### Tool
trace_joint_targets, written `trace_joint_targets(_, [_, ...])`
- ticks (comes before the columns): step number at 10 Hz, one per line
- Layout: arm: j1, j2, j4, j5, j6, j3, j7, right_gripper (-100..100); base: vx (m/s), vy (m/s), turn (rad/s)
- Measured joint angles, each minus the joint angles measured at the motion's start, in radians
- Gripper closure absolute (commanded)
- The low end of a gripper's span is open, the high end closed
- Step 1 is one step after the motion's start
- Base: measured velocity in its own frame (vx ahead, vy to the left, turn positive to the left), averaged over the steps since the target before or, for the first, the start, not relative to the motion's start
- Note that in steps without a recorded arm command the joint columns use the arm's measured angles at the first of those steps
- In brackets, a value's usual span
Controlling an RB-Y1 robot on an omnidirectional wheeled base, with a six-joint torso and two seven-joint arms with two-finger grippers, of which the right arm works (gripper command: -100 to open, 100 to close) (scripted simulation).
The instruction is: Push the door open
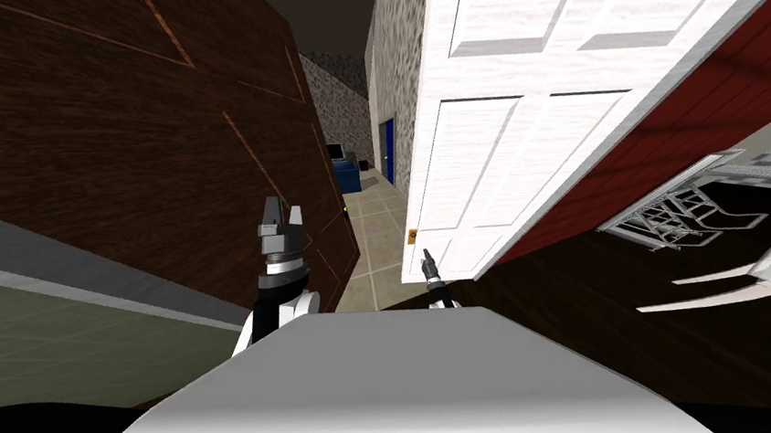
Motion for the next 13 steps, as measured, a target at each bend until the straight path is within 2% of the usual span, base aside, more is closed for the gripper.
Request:
trace_joint_targets(4, [-0.002, -0.008, 0.007, -0.003, -0.010, -0.007, 0.004, -100, 0.206, -0.003, 0.022])
trace_joint_targets(9, [-0.005, 0.004, 0.022, -0.007, -0.029, -0.017, 0.011, -100, 0.177, 0.011, 0.018])
trace_joint_targets(10, [-0.005, 0.005, 0.022, -0.006, -0.031, -0.017, 0.011, 100, -0.018, 0.003, 0.004])
trace_joint_targets(13, [-0.007, 0.004, 0.022, -0.006, -0.028, -0.017, 0.012, 100, -0.019, -0.001, 0.004])
